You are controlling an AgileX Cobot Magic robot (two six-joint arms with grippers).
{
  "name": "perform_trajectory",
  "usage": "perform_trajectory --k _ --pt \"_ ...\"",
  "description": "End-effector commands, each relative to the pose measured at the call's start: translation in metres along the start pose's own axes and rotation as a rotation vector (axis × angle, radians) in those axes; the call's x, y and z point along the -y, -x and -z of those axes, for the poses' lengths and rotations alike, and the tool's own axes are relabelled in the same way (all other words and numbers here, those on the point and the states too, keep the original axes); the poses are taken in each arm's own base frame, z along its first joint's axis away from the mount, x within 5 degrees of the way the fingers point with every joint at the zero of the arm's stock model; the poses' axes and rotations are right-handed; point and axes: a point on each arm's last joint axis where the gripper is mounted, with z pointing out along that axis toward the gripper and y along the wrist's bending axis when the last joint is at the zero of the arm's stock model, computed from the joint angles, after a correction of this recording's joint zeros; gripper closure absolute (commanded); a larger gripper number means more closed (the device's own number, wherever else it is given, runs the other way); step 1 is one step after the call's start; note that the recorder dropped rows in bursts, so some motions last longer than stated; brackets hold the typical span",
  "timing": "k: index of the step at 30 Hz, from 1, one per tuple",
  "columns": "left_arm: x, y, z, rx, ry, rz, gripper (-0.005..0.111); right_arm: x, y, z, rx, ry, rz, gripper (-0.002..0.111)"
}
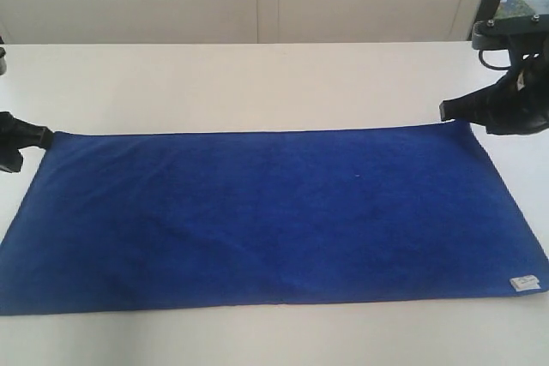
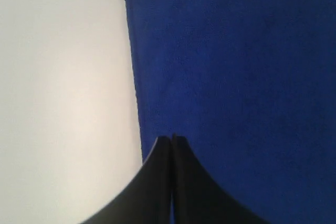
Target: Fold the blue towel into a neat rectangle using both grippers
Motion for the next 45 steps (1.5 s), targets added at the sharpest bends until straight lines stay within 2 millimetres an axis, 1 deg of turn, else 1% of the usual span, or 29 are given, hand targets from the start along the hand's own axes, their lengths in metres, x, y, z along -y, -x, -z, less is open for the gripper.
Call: perform_trajectory --k 1,5,10,13,15,18,21,23,24,25,26,27,28,30,32,33,36,42,45 --pt "-0.009 0.016 -0.010 0.009 -0.063 0.036 0.107 0.011 0.008 -0.006 -0.004 0.004 -0.026 0.102" --pt "-0.022 0.026 -0.021 -0.015 -0.183 0.105 0.107 0.020 0.009 -0.014 -0.059 0.054 -0.072 0.102" --pt "-0.038 0.035 -0.031 0.046 -0.309 0.210 0.107 0.028 0.011 -0.017 -0.052 0.108 -0.089 0.102" --pt "-0.043 0.040 -0.038 0.099 -0.304 0.225 0.107 0.031 0.011 -0.021 -0.052 0.103 -0.081 0.103" --pt "-0.044 0.042 -0.040 0.128 -0.295 0.243 0.107 0.030 0.011 -0.029 -0.068 0.104 -0.078 0.107" --pt "-0.048 0.046 -0.042 0.168 -0.252 0.231 0.107 0.029 0.011 -0.041 -0.078 0.104 -0.078 0.108" --pt "-0.051 0.049 -0.051 0.162 -0.249 0.235 0.107 0.029 0.012 -0.047 -0.064 0.102 -0.083 0.108" --pt "-0.052 0.052 -0.064 0.131 -0.269 0.238 0.107 0.029 0.015 -0.051 -0.052 0.101 -0.083 0.107" --pt "-0.053 0.053 -0.067 0.129 -0.267 0.240 0.106 0.029 0.016 -0.051 -0.049 0.101 -0.084 0.105" --pt "-0.054 0.054 -0.071 0.127 -0.264 0.242 0.100 0.029 0.018 -0.051 -0.042 0.101 -0.084 0.098" --pt "-0.055 0.056 -0.074 0.127 -0.263 0.243 0.089 0.030 0.021 -0.052 -0.025 0.099 -0.085 0.089" --pt "-0.056 0.058 -0.075 0.131 -0.263 0.236 0.079 0.030 0.022 -0.053 -0.006 0.097 -0.086 0.084" --pt "-0.056 0.059 -0.076 0.133 -0.263 0.220 0.072 0.030 0.023 -0.055 0.004 0.096 -0.086 0.081" --pt "-0.057 0.059 -0.081 0.124 -0.267 0.216 0.064 0.029 0.022 -0.061 0.013 0.094 -0.087 0.077" --pt "-0.057 0.060 -0.084 0.121 -0.269 0.216 0.059 0.029 0.021 -0.068 0.020 0.093 -0.088 0.074" --pt "-0.057 0.061 -0.085 0.123 -0.268 0.207 0.057 0.028 0.020 -0.074 0.025 0.091 -0.088 0.070" --pt "-0.056 0.062 -0.089 0.137 -0.284 0.186 0.056 0.028 0.020 -0.081 0.016 0.092 -0.090 0.066" --pt "-0.054 0.065 -0.095 0.186 -0.324 0.158 0.056 0.027 0.024 -0.093 -0.009 0.096 -0.098 0.065" --pt "-0.055 0.064 -0.100 0.194 -0.316 0.143 0.056 0.027 0.026 -0.096 -0.008 0.096 -0.098 0.065"
